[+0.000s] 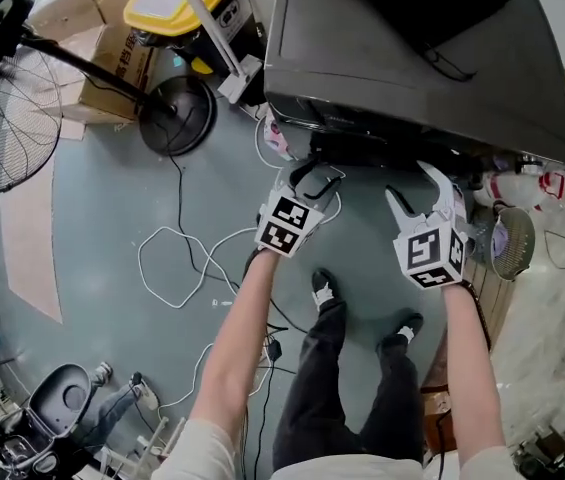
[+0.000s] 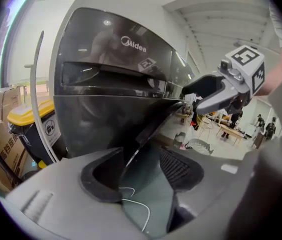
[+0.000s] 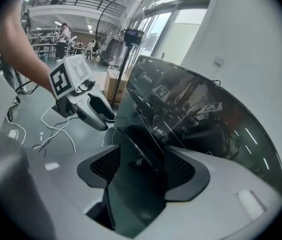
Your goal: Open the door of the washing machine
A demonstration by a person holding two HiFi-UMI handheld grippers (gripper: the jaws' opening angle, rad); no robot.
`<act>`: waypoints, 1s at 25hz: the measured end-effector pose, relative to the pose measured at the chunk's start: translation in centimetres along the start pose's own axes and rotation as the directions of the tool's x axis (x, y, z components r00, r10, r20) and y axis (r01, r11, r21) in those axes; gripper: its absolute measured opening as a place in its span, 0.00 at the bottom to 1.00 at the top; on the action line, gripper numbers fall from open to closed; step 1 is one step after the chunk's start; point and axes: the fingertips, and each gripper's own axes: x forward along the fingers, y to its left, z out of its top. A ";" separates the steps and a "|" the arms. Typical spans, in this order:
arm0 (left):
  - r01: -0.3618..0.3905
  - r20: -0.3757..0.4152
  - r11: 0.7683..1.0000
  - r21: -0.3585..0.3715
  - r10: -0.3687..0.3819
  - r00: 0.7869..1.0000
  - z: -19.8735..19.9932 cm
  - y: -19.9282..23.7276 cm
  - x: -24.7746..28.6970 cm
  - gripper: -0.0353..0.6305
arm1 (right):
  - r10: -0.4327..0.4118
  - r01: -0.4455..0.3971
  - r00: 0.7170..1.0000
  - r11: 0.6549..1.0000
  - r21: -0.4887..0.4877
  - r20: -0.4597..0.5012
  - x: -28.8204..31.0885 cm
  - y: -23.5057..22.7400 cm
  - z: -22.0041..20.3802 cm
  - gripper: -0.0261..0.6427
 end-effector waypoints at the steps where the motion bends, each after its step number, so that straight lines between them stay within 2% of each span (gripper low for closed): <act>1: 0.011 -0.012 1.000 0.012 -0.011 1.000 0.2 -0.1 0.5 0.43 | 0.003 -0.004 1.000 1.000 -0.026 -0.013 0.3 -0.2 -0.3 0.42; 5: 0.061 -0.045 0.995 0.075 -0.058 0.997 0.8 -0.4 2.0 0.45 | 0.039 -0.042 0.998 0.998 -0.054 -0.046 1.5 -0.1 -1.3 0.43; 9: 0.113 -0.083 0.983 0.142 -0.102 0.991 0.6 -0.4 3.6 0.45 | -0.001 0.000 1.000 0.999 0.046 0.015 2.6 0.6 -0.9 0.44; 11: 0.134 -0.095 0.979 0.151 -0.120 0.988 0.5 -0.6 4.3 0.45 | -0.022 0.018 0.999 0.994 0.106 0.037 2.7 0.5 -0.5 0.44; 13: 0.133 -0.090 0.982 0.133 -0.122 0.988 0.2 -0.7 4.7 0.45 | -0.033 0.028 0.999 0.993 0.112 0.037 2.7 0.7 -0.5 0.44; 17: 0.080 -0.028 0.996 0.041 -0.079 0.996 0.2 -0.5 4.4 0.45 | -0.045 0.041 0.998 0.996 0.080 0.045 2.8 0.9 -0.4 0.44; 22: 0.046 -0.015 0.998 0.031 -0.046 0.999 -0.4 -0.9 4.3 0.45 | -0.059 0.049 0.996 0.989 0.137 0.069 2.3 1.0 -0.5 0.44; 25: 0.063 -0.011 0.998 0.003 -0.063 0.998 -1.6 -2.4 3.1 0.45 | -0.036 0.030 0.998 0.993 0.119 0.056 1.1 2.1 -1.0 0.44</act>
